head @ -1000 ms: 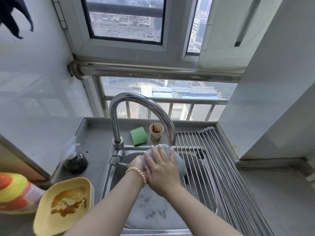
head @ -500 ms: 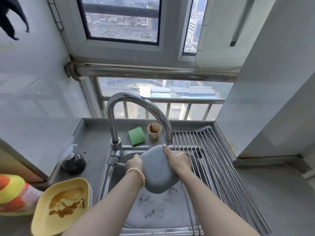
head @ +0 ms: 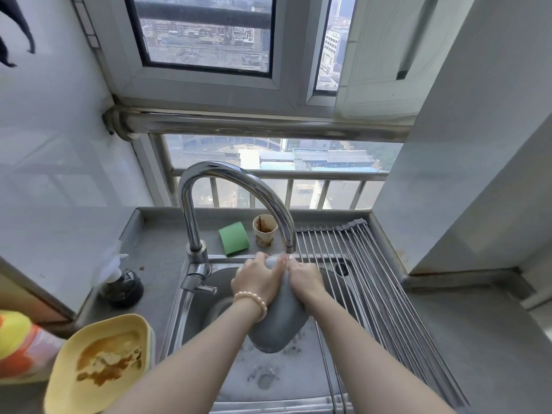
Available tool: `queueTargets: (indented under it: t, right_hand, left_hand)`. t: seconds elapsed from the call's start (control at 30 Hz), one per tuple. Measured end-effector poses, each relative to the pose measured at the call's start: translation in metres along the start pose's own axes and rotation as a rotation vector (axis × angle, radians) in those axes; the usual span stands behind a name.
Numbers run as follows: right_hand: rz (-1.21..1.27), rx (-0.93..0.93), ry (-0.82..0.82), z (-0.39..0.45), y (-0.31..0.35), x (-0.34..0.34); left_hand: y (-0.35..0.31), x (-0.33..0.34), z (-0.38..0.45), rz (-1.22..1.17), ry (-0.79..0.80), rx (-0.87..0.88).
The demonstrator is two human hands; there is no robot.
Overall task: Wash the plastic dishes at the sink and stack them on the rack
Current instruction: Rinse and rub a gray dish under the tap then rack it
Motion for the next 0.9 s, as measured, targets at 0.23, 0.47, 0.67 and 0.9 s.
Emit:
queueTargets:
  t: [0.23,0.47,0.67,0.9]
  right_hand:
    - [-0.053,-0.117,-0.115,-0.006,0.001,-0.004]
    - [0.074,-0.053,-0.025,0.017,0.006,-0.011]
    - [-0.219,-0.052,-0.004,0.020,0.018,-0.014]
    - [-0.737,-0.476,-0.221,-0.022,0.033,0.049]
  left_hand:
    - [0.000,-0.012,0.032,-0.412,0.172,-0.258]
    - [0.017,-0.014,0.010,-0.444,0.019,0.043]
    - [0.037,-0.004,-0.005,-0.529,0.003,0.063]
    - [0.027,-0.013,-0.003,-0.797,-0.227,-0.311]
Point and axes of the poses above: each hand's wrist, its own z-axis towards the middle knuckle, its own x-axis out of the palm, y = z × x, the point moved 2 cm from there along z, towards the middle knuckle, and after that the axes turned 3 degrees about y, right-handed, at the moved point
